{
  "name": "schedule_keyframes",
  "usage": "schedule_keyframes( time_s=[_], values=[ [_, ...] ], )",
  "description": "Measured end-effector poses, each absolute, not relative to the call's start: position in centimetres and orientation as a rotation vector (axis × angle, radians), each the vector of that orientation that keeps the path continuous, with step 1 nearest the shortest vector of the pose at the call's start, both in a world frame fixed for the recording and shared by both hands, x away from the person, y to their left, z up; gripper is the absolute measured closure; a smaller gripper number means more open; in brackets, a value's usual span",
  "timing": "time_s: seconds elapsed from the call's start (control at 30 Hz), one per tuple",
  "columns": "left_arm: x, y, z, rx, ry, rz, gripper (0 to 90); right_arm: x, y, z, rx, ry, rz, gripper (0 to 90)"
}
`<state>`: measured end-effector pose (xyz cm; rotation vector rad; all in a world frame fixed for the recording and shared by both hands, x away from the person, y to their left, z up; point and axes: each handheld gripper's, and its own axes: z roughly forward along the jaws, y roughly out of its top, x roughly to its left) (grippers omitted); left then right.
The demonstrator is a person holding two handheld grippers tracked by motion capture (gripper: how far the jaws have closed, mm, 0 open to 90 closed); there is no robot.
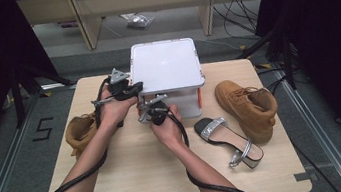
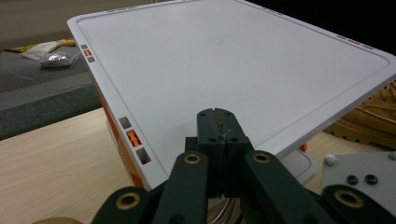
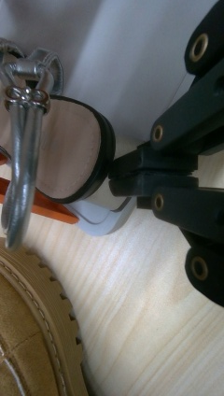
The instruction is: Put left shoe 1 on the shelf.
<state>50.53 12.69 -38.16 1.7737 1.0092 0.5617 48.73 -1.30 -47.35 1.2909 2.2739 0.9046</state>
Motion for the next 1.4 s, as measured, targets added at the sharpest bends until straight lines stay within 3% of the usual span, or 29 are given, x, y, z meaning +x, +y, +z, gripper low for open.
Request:
schedule_keyframes(
  time_s=[0.53,1.13,1.4],
  values=[
    [50.5,12.6,-38.2,1.768,1.011,0.560,89.1,49.0,-1.2,-47.9,1.259,2.278,0.929,86.5],
    [50.5,12.7,-38.2,1.771,1.012,0.566,89.1,49.2,-2.0,-47.6,1.249,2.254,0.908,88.4],
    [50.5,12.6,-38.2,1.769,1.013,0.564,89.1,47.8,-2.7,-46.8,1.219,2.279,0.922,82.7]
  ],
)
